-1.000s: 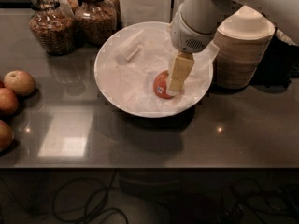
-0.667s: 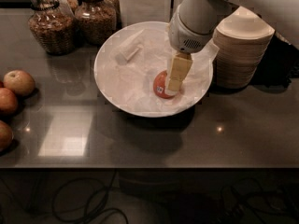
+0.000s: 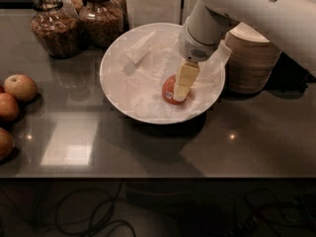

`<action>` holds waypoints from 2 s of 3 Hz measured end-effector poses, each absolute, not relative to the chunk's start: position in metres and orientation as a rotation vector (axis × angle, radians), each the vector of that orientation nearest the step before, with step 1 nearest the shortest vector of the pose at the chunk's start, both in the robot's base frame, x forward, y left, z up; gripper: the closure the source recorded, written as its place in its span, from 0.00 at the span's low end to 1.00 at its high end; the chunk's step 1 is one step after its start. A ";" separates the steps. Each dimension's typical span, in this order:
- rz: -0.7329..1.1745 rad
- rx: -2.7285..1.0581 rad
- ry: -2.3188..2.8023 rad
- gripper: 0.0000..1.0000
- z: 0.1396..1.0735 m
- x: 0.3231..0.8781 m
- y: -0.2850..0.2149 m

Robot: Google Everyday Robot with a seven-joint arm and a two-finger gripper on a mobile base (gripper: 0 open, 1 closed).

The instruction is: Pick apple from white bowl

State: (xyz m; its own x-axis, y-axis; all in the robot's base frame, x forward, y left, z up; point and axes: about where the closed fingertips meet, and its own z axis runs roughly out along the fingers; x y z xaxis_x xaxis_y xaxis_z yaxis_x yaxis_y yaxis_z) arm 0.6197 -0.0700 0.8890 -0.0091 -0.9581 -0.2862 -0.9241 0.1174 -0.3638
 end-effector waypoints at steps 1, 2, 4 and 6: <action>-0.099 -1.820 1.946 0.00 0.889 0.620 -0.070; -0.090 -1.819 1.905 0.00 0.906 0.608 -0.067; -0.105 -1.805 1.844 0.00 0.930 0.581 -0.068; -0.097 -1.801 1.850 0.13 0.929 0.575 -0.068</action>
Offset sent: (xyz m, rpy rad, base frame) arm -0.0251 0.0040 0.0400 0.0497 -0.0493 0.0464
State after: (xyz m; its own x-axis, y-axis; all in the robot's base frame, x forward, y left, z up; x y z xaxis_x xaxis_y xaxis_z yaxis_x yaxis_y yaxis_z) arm 0.5750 -0.0676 0.9288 0.0501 -0.9424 -0.3307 -0.9028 0.0989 -0.4186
